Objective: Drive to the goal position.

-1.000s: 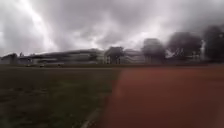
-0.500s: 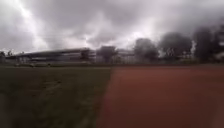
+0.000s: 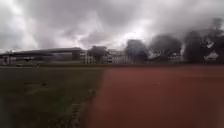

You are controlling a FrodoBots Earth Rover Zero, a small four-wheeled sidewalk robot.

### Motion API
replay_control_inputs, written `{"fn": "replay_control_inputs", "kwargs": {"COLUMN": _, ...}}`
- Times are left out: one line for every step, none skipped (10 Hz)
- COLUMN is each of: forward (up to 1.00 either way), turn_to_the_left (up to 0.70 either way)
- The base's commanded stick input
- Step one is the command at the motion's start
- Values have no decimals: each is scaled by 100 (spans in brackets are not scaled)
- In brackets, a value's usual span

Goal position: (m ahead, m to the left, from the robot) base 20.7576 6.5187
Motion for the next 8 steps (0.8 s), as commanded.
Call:
{"fn": "replay_control_inputs", "kwargs": {"forward": 70, "turn_to_the_left": -35}}
{"fn": "replay_control_inputs", "kwargs": {"forward": 70, "turn_to_the_left": -35}}
{"fn": "replay_control_inputs", "kwargs": {"forward": 70, "turn_to_the_left": -35}}
{"fn": "replay_control_inputs", "kwargs": {"forward": 70, "turn_to_the_left": -35}}
{"fn": "replay_control_inputs", "kwargs": {"forward": 70, "turn_to_the_left": -35}}
{"fn": "replay_control_inputs", "kwargs": {"forward": 70, "turn_to_the_left": -35}}
{"fn": "replay_control_inputs", "kwargs": {"forward": 70, "turn_to_the_left": -31}}
{"fn": "replay_control_inputs", "kwargs": {"forward": 70, "turn_to_the_left": -14}}
